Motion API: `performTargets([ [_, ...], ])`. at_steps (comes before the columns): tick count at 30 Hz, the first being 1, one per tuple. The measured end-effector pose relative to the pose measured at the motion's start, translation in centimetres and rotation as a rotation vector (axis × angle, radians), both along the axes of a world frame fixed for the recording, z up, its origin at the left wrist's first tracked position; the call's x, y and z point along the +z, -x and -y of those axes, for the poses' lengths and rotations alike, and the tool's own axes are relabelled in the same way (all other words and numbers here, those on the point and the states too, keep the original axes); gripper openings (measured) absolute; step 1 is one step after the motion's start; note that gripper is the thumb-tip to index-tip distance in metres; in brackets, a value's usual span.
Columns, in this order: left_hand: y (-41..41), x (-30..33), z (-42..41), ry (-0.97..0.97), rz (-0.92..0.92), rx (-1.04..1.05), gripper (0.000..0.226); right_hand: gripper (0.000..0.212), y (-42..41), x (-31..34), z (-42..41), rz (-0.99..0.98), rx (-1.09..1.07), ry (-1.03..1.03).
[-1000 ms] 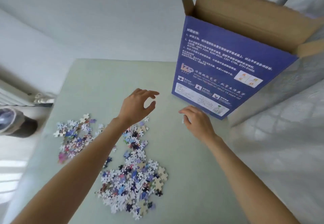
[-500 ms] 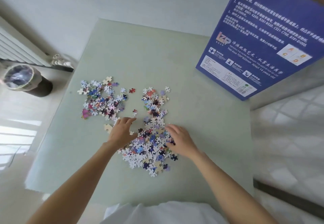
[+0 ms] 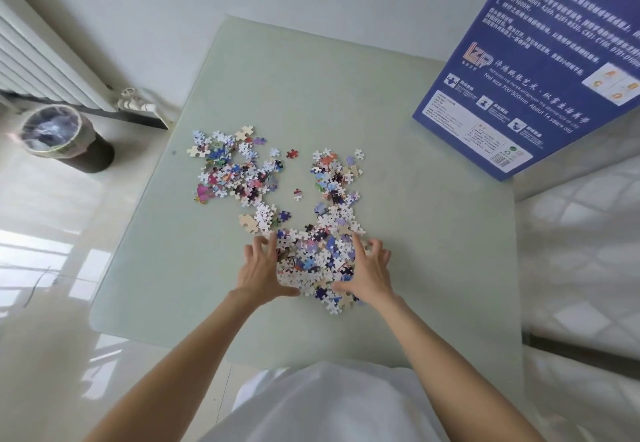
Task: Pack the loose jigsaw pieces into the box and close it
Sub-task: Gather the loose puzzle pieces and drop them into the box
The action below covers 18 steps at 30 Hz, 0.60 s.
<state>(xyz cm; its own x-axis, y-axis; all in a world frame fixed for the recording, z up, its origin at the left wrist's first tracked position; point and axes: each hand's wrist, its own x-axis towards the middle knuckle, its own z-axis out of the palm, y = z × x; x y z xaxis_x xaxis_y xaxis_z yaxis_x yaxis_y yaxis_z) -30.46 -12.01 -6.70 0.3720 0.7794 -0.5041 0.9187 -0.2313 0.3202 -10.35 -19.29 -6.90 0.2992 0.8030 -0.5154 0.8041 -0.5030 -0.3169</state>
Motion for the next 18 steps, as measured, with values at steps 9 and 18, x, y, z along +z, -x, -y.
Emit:
performTargets([
  [9,-3.2,-0.6,-0.3,0.025,0.093,-0.12,0.107,0.104,2.2,-0.2,-1.9,-0.04,0.142,-0.062],
  [18,-3.4,-1.1,-1.2,-0.011,0.242,-0.09,0.069,0.068,1.9,-0.2,-3.0,0.026,0.171,-0.14],
])
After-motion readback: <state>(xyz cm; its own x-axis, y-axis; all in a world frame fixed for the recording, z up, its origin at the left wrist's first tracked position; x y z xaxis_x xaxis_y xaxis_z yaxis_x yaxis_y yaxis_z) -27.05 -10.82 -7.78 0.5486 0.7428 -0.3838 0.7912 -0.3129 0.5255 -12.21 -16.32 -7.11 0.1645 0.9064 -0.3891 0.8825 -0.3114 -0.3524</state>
